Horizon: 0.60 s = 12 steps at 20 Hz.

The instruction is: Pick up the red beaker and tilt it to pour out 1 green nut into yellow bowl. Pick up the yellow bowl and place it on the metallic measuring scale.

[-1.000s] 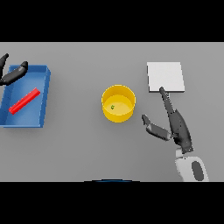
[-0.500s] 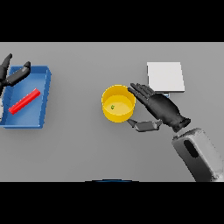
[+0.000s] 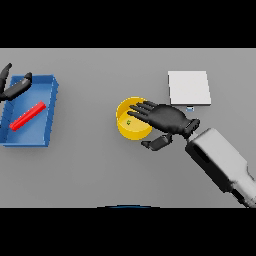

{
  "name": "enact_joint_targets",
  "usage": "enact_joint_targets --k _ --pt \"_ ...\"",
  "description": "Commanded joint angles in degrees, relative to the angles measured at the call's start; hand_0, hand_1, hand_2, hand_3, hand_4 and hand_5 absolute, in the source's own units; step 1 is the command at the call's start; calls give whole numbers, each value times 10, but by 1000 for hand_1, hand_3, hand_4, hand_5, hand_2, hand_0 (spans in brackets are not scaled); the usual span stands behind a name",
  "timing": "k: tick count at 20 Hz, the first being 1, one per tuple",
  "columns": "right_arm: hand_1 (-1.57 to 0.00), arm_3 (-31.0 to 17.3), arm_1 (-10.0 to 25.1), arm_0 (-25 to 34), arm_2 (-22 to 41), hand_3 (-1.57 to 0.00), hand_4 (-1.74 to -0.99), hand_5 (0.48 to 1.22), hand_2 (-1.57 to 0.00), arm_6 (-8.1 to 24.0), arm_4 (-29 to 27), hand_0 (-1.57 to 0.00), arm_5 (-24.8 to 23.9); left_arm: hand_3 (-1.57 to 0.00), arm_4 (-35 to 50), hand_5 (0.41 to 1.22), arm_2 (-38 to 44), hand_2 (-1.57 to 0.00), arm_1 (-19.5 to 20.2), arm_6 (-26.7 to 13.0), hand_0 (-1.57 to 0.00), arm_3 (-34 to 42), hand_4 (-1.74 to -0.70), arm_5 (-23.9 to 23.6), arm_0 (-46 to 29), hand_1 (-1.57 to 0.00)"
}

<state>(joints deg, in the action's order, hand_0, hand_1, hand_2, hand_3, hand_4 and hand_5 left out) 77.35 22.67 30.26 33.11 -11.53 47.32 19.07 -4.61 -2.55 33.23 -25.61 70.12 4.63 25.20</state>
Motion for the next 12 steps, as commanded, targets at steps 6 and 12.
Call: enact_joint_targets --k 6,12 --pt "1 -61 -27 51 46 1 -1164 670 1 -2 20 1 50 1 -8 700 -2 1 3 -2 1 -6 -807 -1 7 1" --pt "1 -128 -41 91 66 -8 -1186 684 1 -7 35 1 65 1 -11 704 -3 1 6 3 1 -13 -797 4 7 1"
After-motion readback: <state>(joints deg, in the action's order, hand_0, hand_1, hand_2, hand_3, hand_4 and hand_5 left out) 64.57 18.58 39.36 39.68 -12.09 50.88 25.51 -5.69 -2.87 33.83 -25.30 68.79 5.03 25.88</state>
